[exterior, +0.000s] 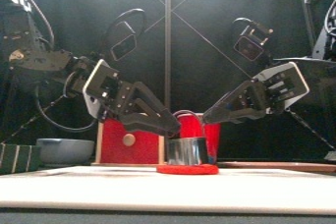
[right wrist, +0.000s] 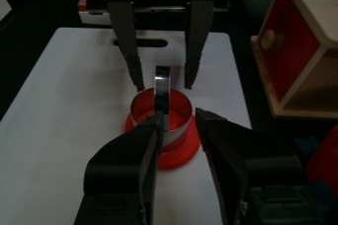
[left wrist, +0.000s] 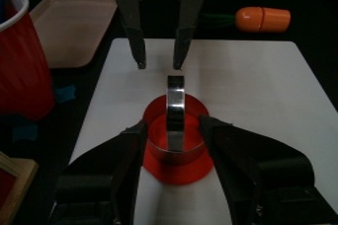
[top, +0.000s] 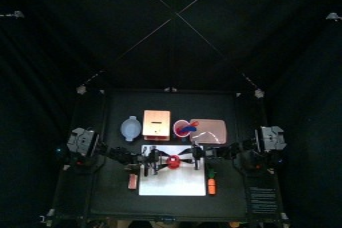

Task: Get the cutter from the drawer then cut the dough then place the extra dough in the bowl
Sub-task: Cut the dough

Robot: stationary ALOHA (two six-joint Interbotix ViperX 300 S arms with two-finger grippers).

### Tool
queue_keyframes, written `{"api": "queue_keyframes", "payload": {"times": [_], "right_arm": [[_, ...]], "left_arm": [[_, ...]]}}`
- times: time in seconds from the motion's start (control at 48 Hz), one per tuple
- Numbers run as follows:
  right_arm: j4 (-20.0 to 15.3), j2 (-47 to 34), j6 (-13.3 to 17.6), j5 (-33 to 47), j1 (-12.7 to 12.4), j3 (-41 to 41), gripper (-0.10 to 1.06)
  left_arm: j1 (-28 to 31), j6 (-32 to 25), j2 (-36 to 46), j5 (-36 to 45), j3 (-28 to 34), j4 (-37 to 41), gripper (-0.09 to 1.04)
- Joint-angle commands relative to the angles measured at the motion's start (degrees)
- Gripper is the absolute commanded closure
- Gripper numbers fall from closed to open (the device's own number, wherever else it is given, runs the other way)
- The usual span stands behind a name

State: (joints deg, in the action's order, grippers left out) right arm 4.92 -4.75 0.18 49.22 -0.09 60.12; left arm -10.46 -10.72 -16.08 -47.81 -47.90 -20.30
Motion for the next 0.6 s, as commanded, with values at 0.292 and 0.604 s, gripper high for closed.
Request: {"api": "queue_keyframes", "payload": {"times": [0.292,0.604], "right_arm": [[-1.5,0.7,1.2,0.1,1.8,-2.4,0.25],[-4.9,-0.9,1.1,-0.6,2.9,-3.0,0.25]], "left_arm": [[0.2,-0.2,1.7,-0.2,0.7,0.2,0.12],[0.2,-0.2,1.7,-0.2,0.6,0.2,0.12]]}}
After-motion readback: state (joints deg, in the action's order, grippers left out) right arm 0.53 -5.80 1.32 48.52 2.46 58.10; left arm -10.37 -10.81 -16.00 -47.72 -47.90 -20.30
